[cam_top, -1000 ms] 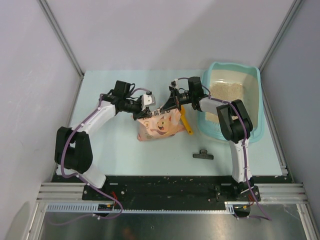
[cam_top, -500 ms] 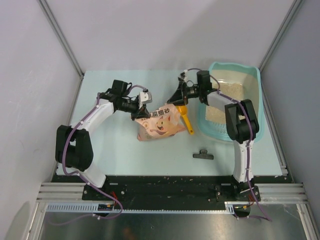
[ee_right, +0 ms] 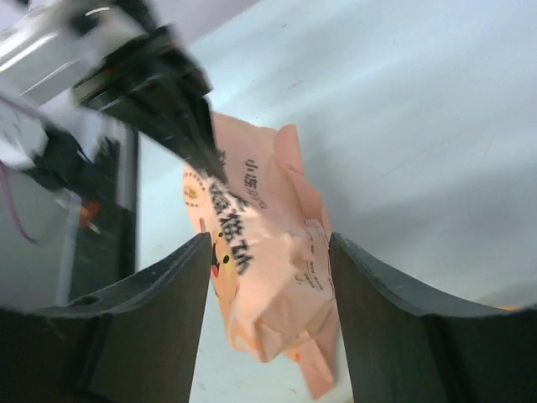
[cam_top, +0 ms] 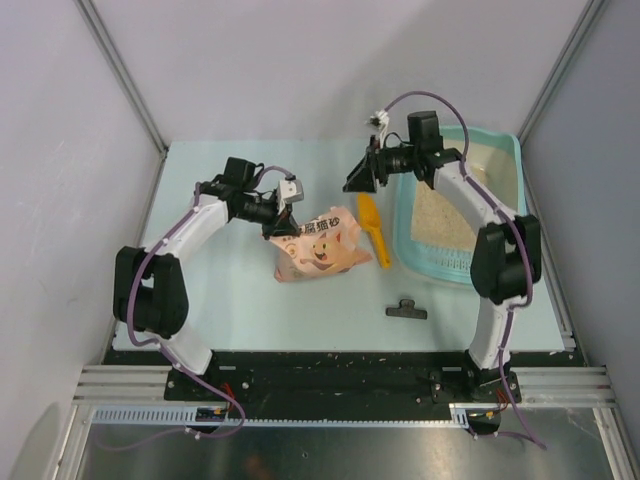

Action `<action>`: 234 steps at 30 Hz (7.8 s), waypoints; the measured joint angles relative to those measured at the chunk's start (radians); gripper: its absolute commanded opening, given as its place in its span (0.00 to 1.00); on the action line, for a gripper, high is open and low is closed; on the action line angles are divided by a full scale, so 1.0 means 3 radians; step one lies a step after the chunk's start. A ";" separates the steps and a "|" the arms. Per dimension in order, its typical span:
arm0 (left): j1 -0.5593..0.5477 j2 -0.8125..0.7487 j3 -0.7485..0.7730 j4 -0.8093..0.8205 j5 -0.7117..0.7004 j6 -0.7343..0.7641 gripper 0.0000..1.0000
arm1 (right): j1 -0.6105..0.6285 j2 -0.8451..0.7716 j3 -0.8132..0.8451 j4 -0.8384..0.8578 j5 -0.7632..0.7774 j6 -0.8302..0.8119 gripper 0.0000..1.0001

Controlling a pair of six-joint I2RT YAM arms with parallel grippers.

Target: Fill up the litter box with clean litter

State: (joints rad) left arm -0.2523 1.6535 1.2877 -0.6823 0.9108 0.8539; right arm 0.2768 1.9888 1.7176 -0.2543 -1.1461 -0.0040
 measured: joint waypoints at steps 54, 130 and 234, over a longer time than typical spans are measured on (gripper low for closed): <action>0.0121 0.0181 0.0070 -0.0072 0.0224 -0.0376 0.33 | 0.1010 -0.0543 -0.1059 -0.0359 0.1311 -0.3526 0.21; -0.0359 0.0163 -0.0202 0.1058 -0.0045 -0.1167 0.00 | 0.0642 -0.0547 -0.0668 -0.1237 0.0674 -0.3272 0.69; -0.0580 0.0025 -0.0327 0.1375 -0.0167 -0.0758 0.00 | 0.0070 -0.1528 -0.1129 -0.3302 0.1247 -0.4203 0.41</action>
State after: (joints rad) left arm -0.4263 1.6611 1.1896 -0.2699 0.8608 0.6266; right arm 0.2977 1.5303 1.3788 -1.2449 -0.7719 -1.2648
